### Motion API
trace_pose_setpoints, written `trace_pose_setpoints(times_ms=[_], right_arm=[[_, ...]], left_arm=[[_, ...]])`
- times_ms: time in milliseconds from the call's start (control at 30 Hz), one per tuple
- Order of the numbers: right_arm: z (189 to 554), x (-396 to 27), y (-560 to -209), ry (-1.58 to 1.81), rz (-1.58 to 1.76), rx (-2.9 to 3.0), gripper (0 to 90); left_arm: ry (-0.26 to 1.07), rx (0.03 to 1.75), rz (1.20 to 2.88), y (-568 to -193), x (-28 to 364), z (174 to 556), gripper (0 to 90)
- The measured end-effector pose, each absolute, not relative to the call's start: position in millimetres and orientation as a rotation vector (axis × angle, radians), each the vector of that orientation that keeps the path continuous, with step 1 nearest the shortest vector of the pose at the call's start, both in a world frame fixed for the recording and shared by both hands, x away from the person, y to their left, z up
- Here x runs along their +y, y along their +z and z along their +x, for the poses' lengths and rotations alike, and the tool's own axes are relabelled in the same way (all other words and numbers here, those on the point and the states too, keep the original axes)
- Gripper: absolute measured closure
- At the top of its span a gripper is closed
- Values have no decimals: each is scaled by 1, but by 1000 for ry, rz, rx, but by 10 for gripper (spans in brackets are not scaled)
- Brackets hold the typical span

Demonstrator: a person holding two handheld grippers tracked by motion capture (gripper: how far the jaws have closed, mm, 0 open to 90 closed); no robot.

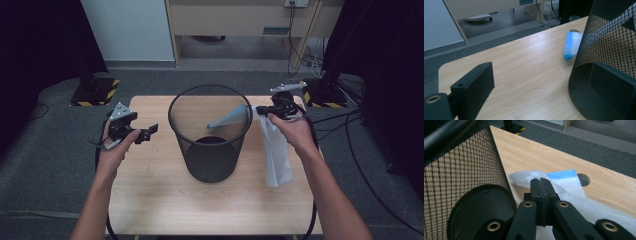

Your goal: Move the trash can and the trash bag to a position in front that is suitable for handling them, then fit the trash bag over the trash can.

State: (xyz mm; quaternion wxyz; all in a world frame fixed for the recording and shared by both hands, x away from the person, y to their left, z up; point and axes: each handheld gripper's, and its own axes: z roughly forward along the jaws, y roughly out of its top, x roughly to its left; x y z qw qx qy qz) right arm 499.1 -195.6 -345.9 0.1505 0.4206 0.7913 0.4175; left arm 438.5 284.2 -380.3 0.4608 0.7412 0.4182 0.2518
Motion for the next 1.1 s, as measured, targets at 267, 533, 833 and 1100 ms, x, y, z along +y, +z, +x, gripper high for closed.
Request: trace_pose_setpoints(times_ms=[267,533,833,1100], right_arm=[[505,-192,-336,1196,1201,2277,900],[509,-186,-322,1203,1172,2273,900],[517,-180,-307,1199,1162,2266,900],[520,-175,-291,1215,1148,2258,900]], left_arm=[[641,1031,1800,-370,283,444,51],[663,1027,1797,-351,284,440,51],[676,962,1787,-325,276,442,50],[672,879,1799,-304,260,442,47]])
